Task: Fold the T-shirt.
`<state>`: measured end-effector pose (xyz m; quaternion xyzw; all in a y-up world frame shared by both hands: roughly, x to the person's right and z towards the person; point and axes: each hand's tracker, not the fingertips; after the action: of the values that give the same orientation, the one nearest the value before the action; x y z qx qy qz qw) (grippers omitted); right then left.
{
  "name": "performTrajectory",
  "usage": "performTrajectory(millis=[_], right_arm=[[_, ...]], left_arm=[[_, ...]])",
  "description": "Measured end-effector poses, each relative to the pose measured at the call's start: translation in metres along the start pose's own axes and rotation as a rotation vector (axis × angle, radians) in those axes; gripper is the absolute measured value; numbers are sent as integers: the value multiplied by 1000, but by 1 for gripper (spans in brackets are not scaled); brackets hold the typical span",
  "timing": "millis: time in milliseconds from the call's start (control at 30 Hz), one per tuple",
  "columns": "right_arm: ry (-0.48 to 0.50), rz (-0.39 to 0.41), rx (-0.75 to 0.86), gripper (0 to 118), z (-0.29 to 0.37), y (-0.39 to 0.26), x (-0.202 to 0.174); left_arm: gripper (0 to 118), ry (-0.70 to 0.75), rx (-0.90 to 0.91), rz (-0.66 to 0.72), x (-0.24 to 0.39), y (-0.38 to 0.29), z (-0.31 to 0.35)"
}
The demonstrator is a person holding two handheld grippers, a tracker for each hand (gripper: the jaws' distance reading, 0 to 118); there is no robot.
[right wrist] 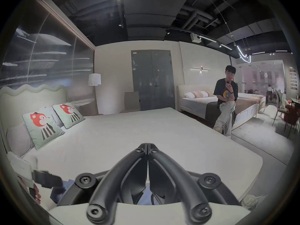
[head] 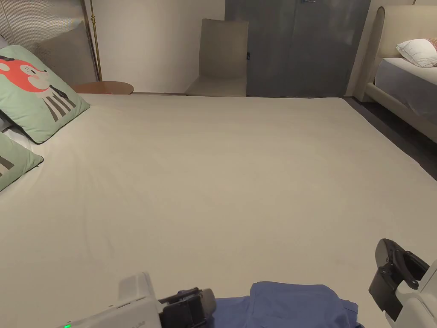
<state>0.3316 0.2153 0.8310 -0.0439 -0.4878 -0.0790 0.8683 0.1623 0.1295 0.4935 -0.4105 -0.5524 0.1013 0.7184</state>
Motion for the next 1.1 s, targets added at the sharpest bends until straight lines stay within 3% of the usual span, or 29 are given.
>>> performTrajectory(millis=[67, 100, 133, 167, 200, 367, 533, 700, 800, 1100], right_arm=[[2, -14, -2, 1, 0, -1, 2], [4, -19, -4, 1, -1, -1, 2], [6, -22, -7, 1, -1, -2, 3], [8, -25, -8, 1, -1, -3, 3], [11, -27, -10, 1, -2, -4, 3], [26, -34, -17, 1, -1, -7, 3], [15, -32, -17, 1, 2, -8, 9], [-11, -43, -18, 1, 3, -6, 19], [-21, -47, -14, 1, 5, -5, 22], [-22, -47, -8, 1, 3, -2, 20]], left_arm=[[101, 205, 161, -87, 6, -2, 14], [84, 278, 201, -127, 6, -3, 17], [45, 327, 221, -187, 5, -6, 15], [15, 388, 222, -243, 6, -11, 8], [3, 447, 182, -263, 6, -15, 1], [4, 415, 28, -304, 10, -50, -39], [4, 409, 10, -472, 51, -87, -66], [3, 273, -44, -539, 87, -111, -88], [4, 265, -34, -526, 96, -114, -95], [4, 16, 85, -212, 51, -44, -23]])
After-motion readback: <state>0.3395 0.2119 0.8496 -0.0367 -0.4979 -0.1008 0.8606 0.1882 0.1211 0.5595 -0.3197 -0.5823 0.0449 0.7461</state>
